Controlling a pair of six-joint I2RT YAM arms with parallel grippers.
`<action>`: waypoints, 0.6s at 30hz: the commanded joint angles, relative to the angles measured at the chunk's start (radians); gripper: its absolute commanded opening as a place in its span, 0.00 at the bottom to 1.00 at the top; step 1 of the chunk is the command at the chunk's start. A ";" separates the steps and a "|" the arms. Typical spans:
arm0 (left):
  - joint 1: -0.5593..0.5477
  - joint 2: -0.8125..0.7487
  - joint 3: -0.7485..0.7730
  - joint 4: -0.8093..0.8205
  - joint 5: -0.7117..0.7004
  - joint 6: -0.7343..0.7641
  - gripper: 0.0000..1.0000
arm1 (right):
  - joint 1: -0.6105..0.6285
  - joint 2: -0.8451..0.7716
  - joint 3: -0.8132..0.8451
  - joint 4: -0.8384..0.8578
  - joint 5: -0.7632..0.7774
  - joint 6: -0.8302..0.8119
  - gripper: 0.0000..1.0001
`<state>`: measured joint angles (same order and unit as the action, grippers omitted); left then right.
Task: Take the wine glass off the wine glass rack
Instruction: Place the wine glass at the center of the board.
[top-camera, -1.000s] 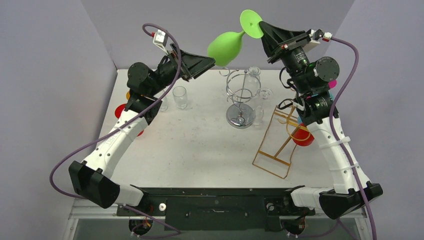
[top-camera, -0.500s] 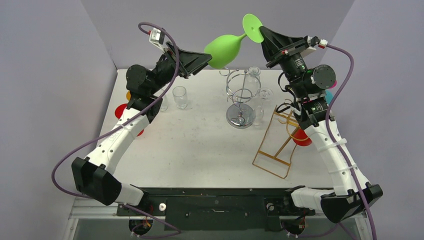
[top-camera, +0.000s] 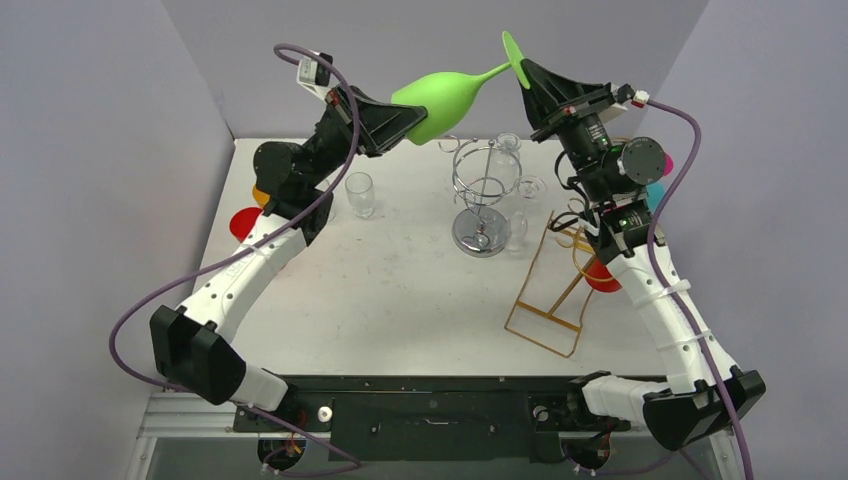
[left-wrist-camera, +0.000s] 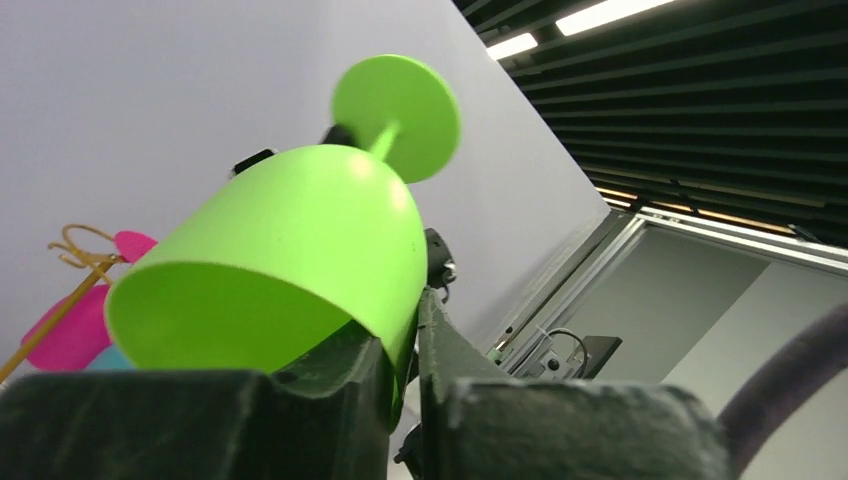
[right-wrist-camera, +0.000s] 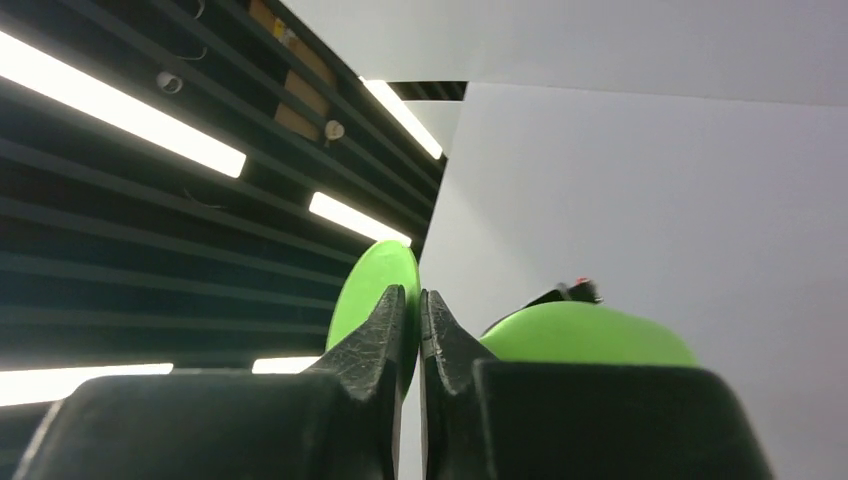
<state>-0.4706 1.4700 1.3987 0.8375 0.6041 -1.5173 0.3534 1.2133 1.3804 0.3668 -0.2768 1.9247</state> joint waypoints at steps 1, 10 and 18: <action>-0.014 -0.063 0.044 -0.037 0.013 0.068 0.00 | 0.007 -0.042 0.025 -0.072 -0.025 -0.121 0.05; -0.004 -0.223 0.123 -0.686 -0.106 0.440 0.00 | -0.050 -0.099 0.234 -0.626 0.047 -0.609 0.72; -0.017 -0.215 0.301 -1.452 -0.429 0.803 0.00 | -0.064 -0.122 0.335 -0.944 0.184 -0.911 0.79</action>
<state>-0.4797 1.2579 1.6062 -0.1703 0.3904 -0.9569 0.2932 1.0981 1.6722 -0.3855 -0.1799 1.2266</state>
